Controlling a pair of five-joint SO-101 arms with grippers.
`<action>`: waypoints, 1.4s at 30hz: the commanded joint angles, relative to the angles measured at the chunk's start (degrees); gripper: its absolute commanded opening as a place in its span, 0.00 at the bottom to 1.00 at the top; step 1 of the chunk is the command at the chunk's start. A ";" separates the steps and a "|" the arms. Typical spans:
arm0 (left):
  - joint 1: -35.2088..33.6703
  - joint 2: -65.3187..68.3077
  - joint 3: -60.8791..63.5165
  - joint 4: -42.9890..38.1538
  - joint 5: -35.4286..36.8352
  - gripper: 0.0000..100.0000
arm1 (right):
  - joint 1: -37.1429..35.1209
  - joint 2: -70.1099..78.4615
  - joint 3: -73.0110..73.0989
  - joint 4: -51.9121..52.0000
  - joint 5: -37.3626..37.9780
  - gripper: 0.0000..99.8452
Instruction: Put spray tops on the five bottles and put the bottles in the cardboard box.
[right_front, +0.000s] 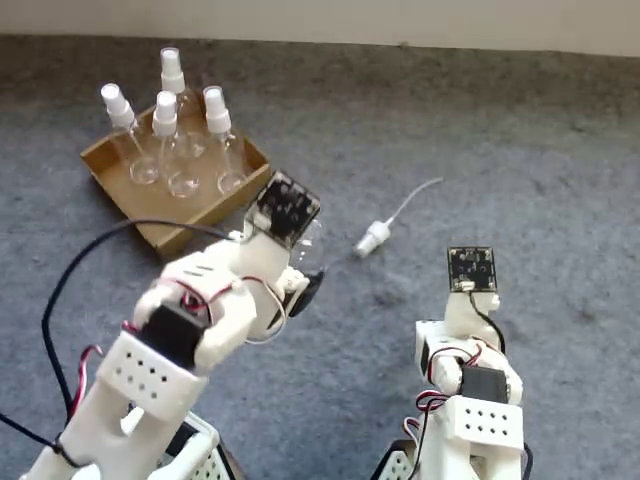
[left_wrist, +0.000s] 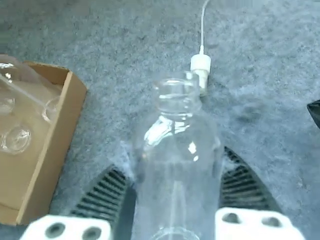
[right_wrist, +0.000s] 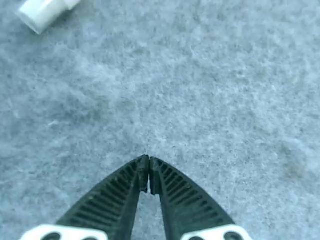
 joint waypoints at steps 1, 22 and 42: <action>-2.42 -8.31 14.99 -18.81 -0.26 0.06 | 0.40 -0.57 -0.48 -1.36 0.44 0.00; -5.49 -35.38 48.40 -44.92 4.40 0.06 | 0.40 -0.04 -12.09 6.46 3.87 0.00; -11.12 -41.71 50.07 -44.92 4.57 0.06 | -9.80 1.98 -31.25 9.63 -2.46 0.03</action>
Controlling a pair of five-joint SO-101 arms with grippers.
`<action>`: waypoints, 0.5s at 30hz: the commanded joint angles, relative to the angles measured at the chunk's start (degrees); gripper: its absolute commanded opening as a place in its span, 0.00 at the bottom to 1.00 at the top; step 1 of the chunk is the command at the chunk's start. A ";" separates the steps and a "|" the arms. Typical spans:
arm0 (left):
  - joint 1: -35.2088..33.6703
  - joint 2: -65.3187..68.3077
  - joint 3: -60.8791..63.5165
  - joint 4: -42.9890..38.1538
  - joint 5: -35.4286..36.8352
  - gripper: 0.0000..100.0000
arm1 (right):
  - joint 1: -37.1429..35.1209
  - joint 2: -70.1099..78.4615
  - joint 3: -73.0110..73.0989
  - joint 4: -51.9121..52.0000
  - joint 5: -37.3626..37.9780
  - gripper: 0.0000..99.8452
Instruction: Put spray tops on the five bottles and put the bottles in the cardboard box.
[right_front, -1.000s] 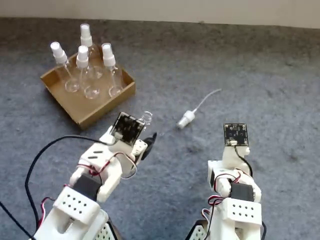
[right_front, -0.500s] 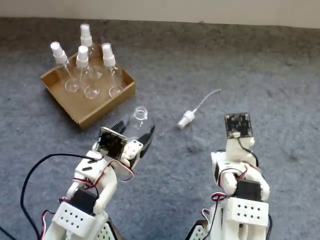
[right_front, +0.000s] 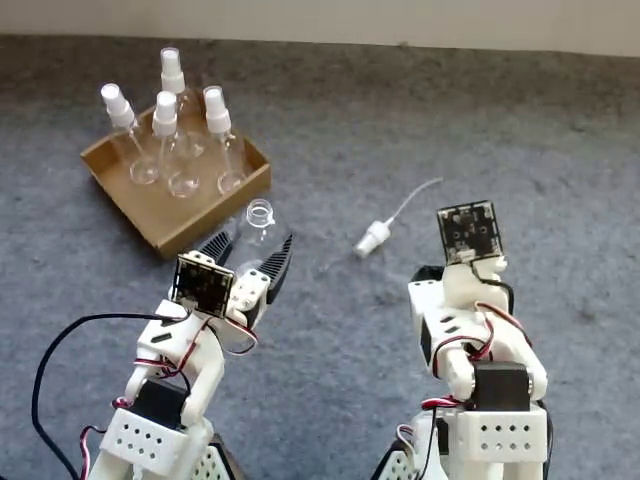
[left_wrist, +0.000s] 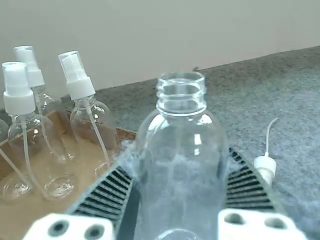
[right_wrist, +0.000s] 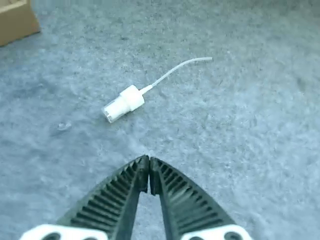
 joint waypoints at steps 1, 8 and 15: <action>-0.84 -1.01 1.45 -1.58 0.62 0.06 | -0.84 3.74 -4.70 -2.95 -3.78 0.06; -0.84 -1.01 1.45 -1.58 0.53 0.06 | -0.92 28.18 -18.15 -2.95 -11.69 0.14; -0.84 -1.01 1.45 -1.58 0.44 0.06 | -1.36 52.09 -34.15 -2.86 -31.38 0.14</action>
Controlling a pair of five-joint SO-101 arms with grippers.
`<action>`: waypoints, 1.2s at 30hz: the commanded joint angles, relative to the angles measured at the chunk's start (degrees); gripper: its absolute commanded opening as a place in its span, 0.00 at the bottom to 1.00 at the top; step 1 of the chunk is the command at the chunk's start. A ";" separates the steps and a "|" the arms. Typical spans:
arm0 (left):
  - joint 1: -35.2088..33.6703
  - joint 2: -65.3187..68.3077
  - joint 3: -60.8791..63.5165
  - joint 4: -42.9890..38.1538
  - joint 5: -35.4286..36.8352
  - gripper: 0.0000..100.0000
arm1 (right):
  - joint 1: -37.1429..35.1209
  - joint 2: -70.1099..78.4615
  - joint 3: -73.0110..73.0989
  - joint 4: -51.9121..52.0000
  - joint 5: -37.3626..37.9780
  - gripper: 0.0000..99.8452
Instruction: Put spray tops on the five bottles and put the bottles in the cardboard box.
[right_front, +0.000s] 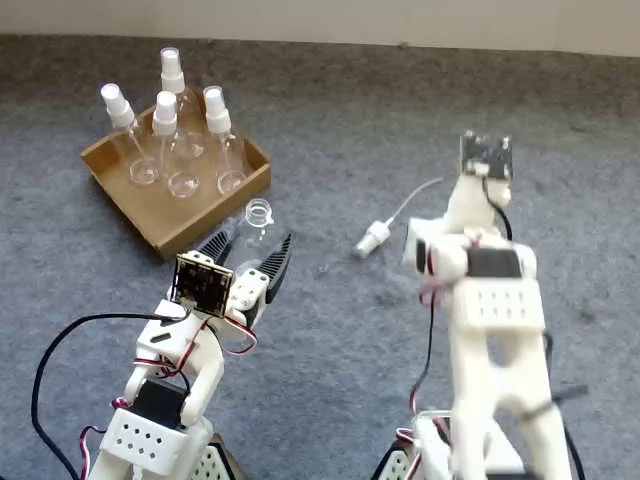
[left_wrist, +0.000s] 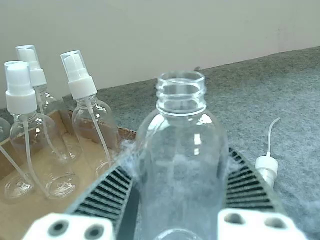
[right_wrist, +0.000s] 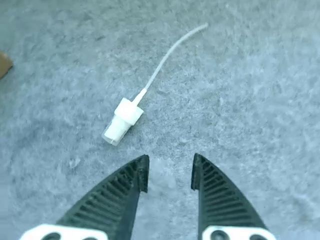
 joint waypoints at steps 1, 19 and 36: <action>-0.57 -1.01 1.45 -1.58 0.44 0.06 | -1.63 11.12 -10.24 -1.54 -13.80 0.14; -0.57 -1.01 1.45 -1.58 0.44 0.06 | -11.47 47.69 -36.00 -1.63 -32.00 0.14; -0.57 -1.01 1.45 -1.58 0.44 0.06 | -10.42 56.84 -40.31 -1.10 -31.47 0.13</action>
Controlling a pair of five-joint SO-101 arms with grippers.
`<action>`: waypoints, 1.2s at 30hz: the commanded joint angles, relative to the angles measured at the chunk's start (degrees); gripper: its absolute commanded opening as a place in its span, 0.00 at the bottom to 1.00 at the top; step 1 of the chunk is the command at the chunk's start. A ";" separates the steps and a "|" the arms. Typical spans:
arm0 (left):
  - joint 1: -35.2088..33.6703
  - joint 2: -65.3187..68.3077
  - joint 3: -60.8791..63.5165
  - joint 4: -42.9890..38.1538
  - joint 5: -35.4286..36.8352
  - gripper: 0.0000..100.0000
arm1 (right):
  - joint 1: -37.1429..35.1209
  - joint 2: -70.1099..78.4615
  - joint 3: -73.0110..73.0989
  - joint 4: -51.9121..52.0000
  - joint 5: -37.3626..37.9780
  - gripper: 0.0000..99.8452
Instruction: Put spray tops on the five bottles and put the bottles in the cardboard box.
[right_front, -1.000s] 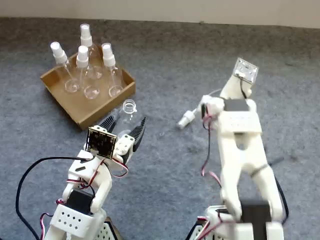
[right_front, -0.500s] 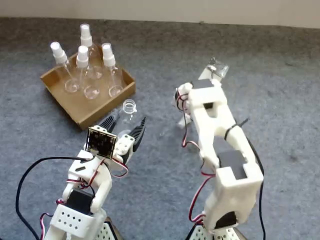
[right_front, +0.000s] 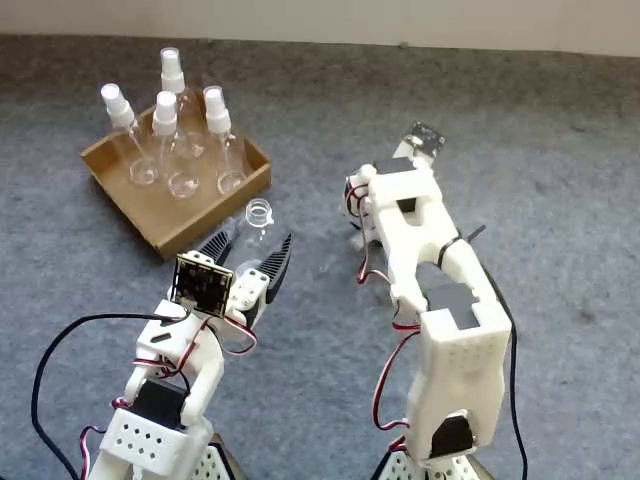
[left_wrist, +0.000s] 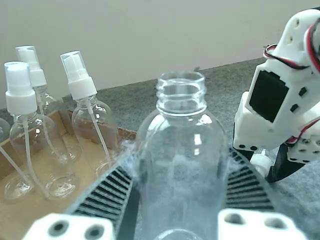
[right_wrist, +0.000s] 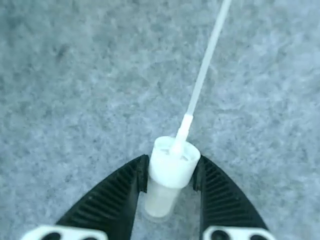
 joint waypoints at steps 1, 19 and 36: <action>-0.57 -1.01 1.45 -1.58 0.44 0.06 | 0.92 -0.75 -2.68 -0.66 -0.44 0.13; -0.48 -1.01 1.45 -1.58 0.44 0.06 | 8.75 -3.21 -9.63 15.34 22.33 0.01; -0.40 -1.01 1.45 -1.58 0.44 0.06 | 11.03 -21.85 -17.98 34.15 64.44 0.01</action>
